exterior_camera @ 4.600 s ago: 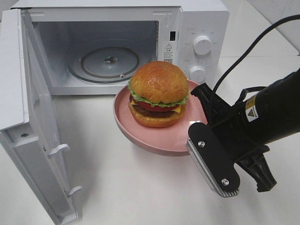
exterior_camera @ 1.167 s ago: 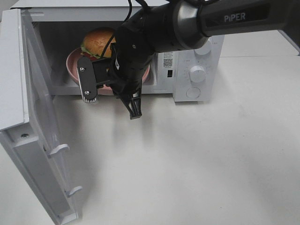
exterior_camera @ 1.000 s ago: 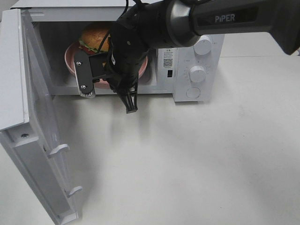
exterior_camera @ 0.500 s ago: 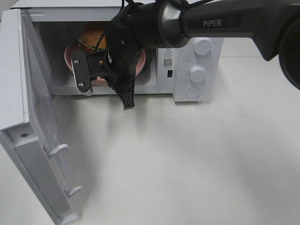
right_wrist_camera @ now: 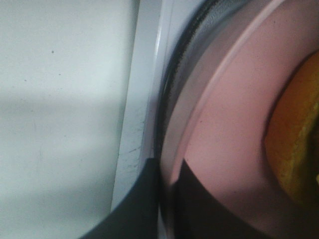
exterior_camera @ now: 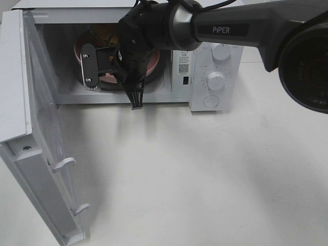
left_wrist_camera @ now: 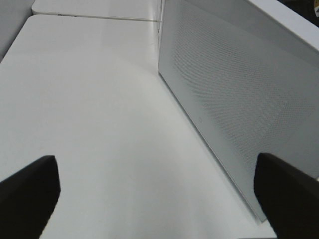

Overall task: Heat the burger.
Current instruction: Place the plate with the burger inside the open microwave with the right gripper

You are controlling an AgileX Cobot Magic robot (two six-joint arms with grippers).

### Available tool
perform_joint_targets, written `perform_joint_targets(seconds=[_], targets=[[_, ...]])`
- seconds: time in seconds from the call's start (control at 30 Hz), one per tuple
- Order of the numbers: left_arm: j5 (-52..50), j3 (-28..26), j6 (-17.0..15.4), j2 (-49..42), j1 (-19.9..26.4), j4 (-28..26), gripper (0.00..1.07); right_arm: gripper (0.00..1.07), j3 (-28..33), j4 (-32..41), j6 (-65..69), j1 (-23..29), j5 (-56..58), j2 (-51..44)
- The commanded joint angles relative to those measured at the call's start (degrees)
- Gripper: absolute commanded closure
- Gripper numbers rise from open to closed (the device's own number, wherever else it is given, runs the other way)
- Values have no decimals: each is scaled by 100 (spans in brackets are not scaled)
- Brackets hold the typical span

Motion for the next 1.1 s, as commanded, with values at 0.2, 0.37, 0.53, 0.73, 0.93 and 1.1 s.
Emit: perform_joint_targets(seconds=[0.2,0.37,0.53,0.73,0.93,1.1], targets=[[-80,11,-6,-80,0,23,9,107,-372,-149,29,-34,-338,132],[-80,11,-6,-80,0,23,9,107,-407,-138,29,-34,-355,235],[-80,11,-6,-80,0,23,9,107,-441,-120,23,-34,-435,269],[-80,11,-6,-80,0,23,9,99,-441,11,160,-34,-619,275],[-80,11,-6,-80,0,23,9,83,-430,46,195,-34,-539,315],[-80,11,-6,-80,0,23,9,70,-430,149,206,-34,-424,315]])
